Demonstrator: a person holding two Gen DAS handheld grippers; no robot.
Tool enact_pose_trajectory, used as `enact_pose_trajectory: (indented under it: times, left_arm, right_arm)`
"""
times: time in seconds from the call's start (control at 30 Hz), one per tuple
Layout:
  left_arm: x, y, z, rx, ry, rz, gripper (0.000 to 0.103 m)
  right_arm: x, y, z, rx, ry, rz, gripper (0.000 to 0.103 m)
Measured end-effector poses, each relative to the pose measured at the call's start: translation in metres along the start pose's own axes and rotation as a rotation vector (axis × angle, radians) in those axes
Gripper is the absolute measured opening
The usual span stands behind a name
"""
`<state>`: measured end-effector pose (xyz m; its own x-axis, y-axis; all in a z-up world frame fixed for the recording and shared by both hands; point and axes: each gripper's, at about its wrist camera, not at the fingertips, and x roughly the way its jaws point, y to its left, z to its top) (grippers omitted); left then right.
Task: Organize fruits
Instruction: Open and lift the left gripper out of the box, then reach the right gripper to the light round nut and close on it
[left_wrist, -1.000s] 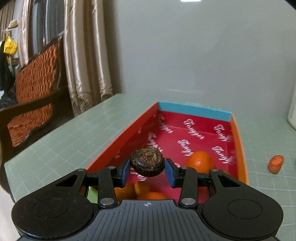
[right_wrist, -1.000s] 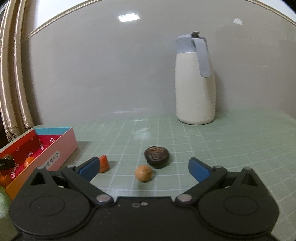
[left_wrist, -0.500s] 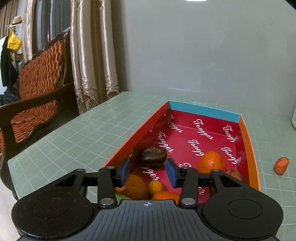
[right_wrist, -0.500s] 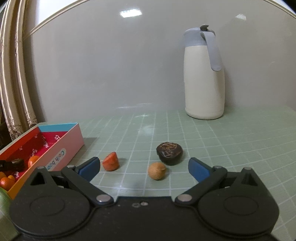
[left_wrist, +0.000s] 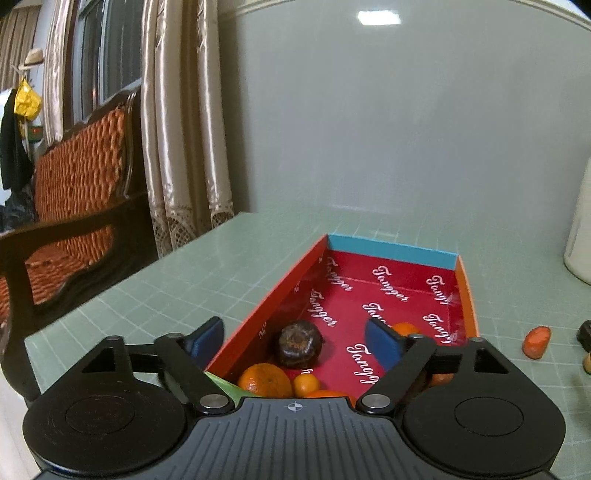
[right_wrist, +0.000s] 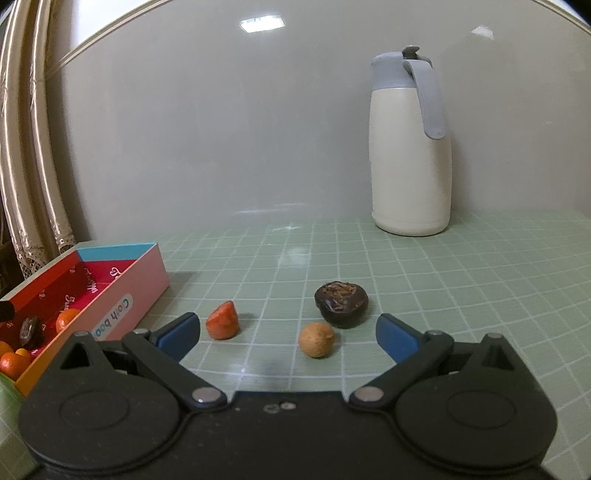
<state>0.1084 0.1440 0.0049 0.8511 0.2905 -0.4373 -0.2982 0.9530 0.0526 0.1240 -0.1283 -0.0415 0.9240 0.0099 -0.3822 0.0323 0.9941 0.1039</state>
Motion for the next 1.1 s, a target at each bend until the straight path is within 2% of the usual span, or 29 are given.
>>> enact_pose_trajectory:
  times: [0.23,0.63,0.77,1.07,1.1]
  left_arm:
    - [-0.021,-0.009,-0.007,0.030,-0.009,-0.042,0.092]
    - [-0.059,-0.053,-0.030,0.127,-0.034,-0.147,0.098]
    - [-0.070,-0.061,-0.035,0.136,-0.050,-0.156,0.099]
    - [-0.078,-0.051,-0.042,0.135,-0.072,-0.122,0.100]
    - [-0.077,-0.049,-0.041,0.133,-0.073,-0.118,0.101]
  right_arm:
    - [-0.002,-0.009,0.001,0.008,0.009,-0.008,0.102]
    - [-0.017,-0.039,0.001,0.006,0.025,-0.048,0.103]
    - [-0.019,-0.046,-0.001,-0.007,0.043,-0.028,0.102]
    - [-0.003,-0.040,0.005,0.001,0.095,0.020,0.082]
    - [0.001,-0.038,0.006,0.009,0.107,0.026,0.076]
